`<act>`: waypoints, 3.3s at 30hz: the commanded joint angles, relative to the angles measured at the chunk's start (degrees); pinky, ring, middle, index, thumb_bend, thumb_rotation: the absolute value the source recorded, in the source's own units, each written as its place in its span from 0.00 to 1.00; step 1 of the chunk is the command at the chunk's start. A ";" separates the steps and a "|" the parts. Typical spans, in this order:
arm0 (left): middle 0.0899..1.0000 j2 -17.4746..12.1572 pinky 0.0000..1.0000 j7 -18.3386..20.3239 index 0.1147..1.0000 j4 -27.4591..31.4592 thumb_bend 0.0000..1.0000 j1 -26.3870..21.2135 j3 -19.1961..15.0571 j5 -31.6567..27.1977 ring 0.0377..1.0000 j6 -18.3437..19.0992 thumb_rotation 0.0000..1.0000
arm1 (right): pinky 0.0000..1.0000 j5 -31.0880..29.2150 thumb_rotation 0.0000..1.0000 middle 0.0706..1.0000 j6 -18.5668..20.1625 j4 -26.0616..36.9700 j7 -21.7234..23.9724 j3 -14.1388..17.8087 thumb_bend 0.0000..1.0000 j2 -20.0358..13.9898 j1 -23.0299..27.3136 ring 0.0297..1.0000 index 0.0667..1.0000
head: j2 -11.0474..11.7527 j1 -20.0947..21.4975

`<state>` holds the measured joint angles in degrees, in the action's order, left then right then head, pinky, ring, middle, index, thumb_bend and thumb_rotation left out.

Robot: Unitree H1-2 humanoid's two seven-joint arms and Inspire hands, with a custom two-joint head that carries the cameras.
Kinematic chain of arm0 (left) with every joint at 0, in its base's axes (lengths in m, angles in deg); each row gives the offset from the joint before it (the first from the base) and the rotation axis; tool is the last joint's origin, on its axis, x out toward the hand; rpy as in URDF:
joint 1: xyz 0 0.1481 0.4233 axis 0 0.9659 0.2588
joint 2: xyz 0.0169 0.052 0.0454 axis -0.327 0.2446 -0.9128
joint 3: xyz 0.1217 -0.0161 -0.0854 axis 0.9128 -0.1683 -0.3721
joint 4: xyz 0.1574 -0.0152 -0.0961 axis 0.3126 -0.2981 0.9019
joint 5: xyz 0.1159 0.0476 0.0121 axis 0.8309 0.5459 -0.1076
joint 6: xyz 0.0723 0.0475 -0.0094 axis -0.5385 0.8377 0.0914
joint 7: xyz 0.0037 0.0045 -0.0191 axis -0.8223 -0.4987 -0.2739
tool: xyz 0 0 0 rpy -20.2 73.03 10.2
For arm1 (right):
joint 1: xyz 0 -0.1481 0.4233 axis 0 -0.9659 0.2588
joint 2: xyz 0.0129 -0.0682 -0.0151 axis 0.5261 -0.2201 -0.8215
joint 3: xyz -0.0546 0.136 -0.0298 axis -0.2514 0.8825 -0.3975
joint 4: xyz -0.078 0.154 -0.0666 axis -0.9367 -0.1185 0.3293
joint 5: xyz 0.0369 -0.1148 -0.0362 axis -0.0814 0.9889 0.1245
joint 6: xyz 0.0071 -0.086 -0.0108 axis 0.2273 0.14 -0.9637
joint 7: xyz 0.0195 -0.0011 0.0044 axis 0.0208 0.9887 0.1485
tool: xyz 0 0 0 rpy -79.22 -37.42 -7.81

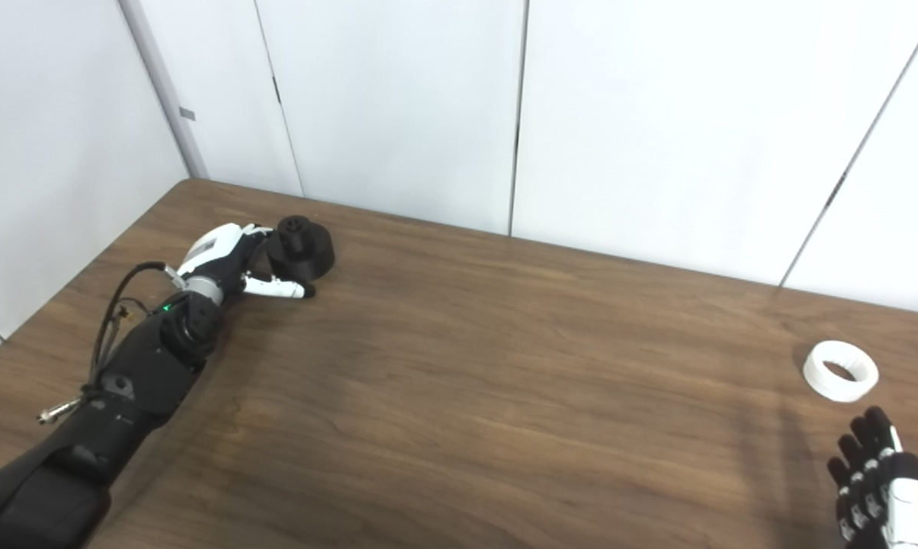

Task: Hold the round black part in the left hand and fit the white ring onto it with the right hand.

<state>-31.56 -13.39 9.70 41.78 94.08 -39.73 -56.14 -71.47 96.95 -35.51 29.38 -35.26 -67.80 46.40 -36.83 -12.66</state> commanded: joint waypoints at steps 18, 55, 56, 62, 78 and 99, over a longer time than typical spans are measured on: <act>0.97 0.62 1.00 -4.44 0.84 -3.15 1.00 -6.88 0.46 -0.32 1.00 -1.27 0.41 | 1.00 -0.43 1.00 1.00 -2.28 1.21 0.58 0.25 0.52 -0.58 0.47 1.00 1.00 | -0.62 0.07; 0.86 1.90 1.00 -8.02 0.43 -7.34 0.63 -7.36 -0.11 -3.50 0.98 -3.22 0.10 | 1.00 -1.21 1.00 1.00 -3.43 0.12 2.10 0.88 0.54 -1.97 0.52 1.00 1.00 | -2.13 -0.53; 0.86 1.97 1.00 -8.11 0.42 -7.48 0.57 -7.33 -0.08 -3.64 0.98 -3.46 0.08 | 1.00 -1.37 1.00 1.00 -3.38 0.17 2.14 0.88 0.54 -1.93 0.55 1.00 1.00 | -2.13 -0.53; 0.83 2.09 0.93 -8.28 0.41 -6.58 0.52 -6.60 -0.17 -4.09 0.96 -4.20 0.05 | 1.00 -1.21 1.00 1.00 -3.08 0.40 1.95 0.92 0.55 -1.96 0.53 1.00 1.00 | -2.66 -0.57; 0.79 0.81 0.89 -0.31 0.42 -0.38 0.52 -4.08 2.69 -3.24 0.91 -1.25 0.05 | 1.00 -0.47 1.00 1.00 -2.95 0.78 1.36 0.56 0.55 -1.29 0.77 1.00 1.00 | -3.51 1.49; 0.82 1.97 1.00 13.17 0.42 33.89 0.52 9.44 9.23 -0.56 0.96 1.89 0.05 | 1.00 2.33 1.00 1.00 -4.48 -0.50 0.82 -0.52 0.55 -0.25 0.93 1.00 1.00 | -4.51 5.16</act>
<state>-29.38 -1.30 40.18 51.88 103.12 -40.67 -54.28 -69.37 94.81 -37.32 30.63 -35.78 -68.02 46.22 -41.31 -7.47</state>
